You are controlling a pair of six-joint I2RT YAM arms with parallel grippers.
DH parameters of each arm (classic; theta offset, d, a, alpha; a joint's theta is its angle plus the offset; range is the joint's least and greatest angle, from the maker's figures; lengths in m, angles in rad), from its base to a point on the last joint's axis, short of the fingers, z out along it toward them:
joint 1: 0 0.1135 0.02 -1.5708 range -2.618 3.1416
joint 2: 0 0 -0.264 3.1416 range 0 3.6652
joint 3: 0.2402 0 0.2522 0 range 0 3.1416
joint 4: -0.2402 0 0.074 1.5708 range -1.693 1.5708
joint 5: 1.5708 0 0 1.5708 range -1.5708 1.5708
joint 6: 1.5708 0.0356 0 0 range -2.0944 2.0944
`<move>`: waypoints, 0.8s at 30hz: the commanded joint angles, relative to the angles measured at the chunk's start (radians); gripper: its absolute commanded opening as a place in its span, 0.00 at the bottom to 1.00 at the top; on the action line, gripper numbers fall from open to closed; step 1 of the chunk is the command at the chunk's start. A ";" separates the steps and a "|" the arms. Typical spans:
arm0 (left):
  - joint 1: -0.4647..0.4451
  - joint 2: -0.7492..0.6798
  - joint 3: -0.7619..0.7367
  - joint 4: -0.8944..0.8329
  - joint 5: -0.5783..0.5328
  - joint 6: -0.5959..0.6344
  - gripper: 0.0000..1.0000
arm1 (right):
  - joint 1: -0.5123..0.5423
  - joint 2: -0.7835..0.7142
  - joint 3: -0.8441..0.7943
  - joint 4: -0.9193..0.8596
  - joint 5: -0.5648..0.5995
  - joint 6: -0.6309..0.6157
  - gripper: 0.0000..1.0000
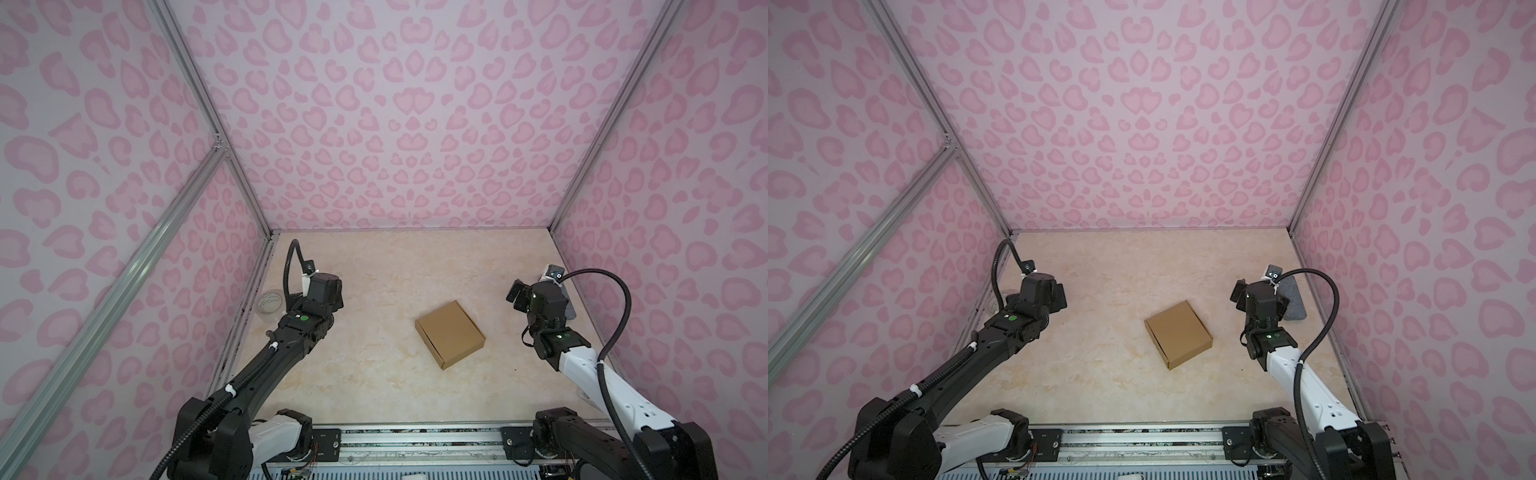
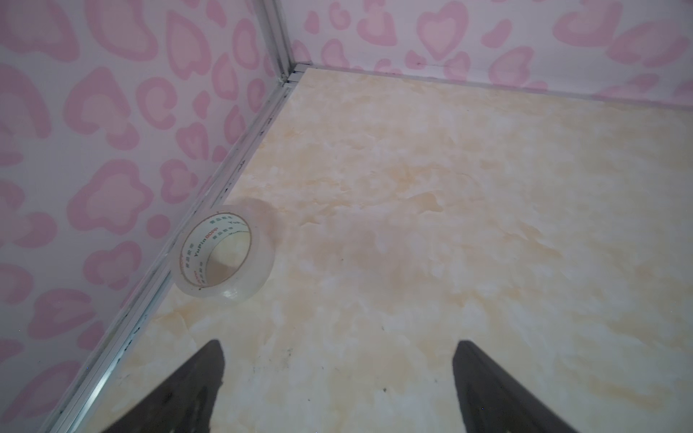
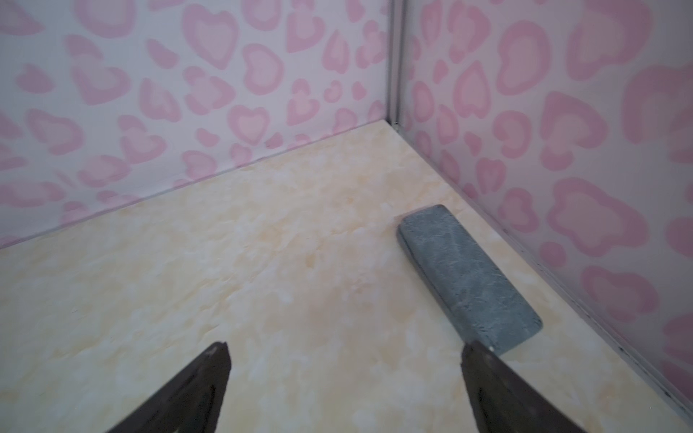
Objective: Fold the paper box
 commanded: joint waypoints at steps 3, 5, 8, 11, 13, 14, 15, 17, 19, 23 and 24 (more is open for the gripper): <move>0.069 0.006 -0.126 0.365 0.008 0.119 0.98 | -0.046 0.145 -0.082 0.368 0.076 -0.087 0.99; 0.094 0.036 -0.174 0.488 0.007 0.146 0.98 | -0.053 0.192 -0.099 0.467 0.069 -0.147 0.99; 0.135 0.078 -0.257 0.656 0.063 0.180 0.98 | -0.074 0.230 -0.086 0.474 0.010 -0.199 0.99; 0.156 0.131 -0.312 0.802 0.089 0.199 0.98 | -0.089 0.300 -0.139 0.576 -0.011 -0.189 0.99; 0.163 0.179 -0.341 0.908 0.098 0.235 0.98 | -0.082 0.341 -0.168 0.675 -0.034 -0.214 0.99; 0.170 0.199 -0.341 0.941 0.100 0.246 0.97 | -0.079 0.363 -0.166 0.696 -0.038 -0.219 0.99; 0.174 0.209 -0.338 0.956 0.114 0.262 0.98 | -0.079 0.383 -0.155 0.708 -0.064 -0.236 0.99; 0.206 0.257 -0.367 1.056 0.181 0.253 0.98 | -0.066 0.406 -0.135 0.692 -0.099 -0.262 0.99; 0.223 0.282 -0.344 1.035 0.231 0.254 0.98 | -0.085 0.410 -0.159 0.730 -0.201 -0.274 0.99; 0.244 0.303 -0.428 1.200 0.376 0.290 0.98 | -0.082 0.446 -0.214 0.869 -0.217 -0.290 1.00; 0.229 0.308 -0.441 1.229 0.368 0.309 0.98 | -0.097 0.440 -0.213 0.856 -0.242 -0.278 1.00</move>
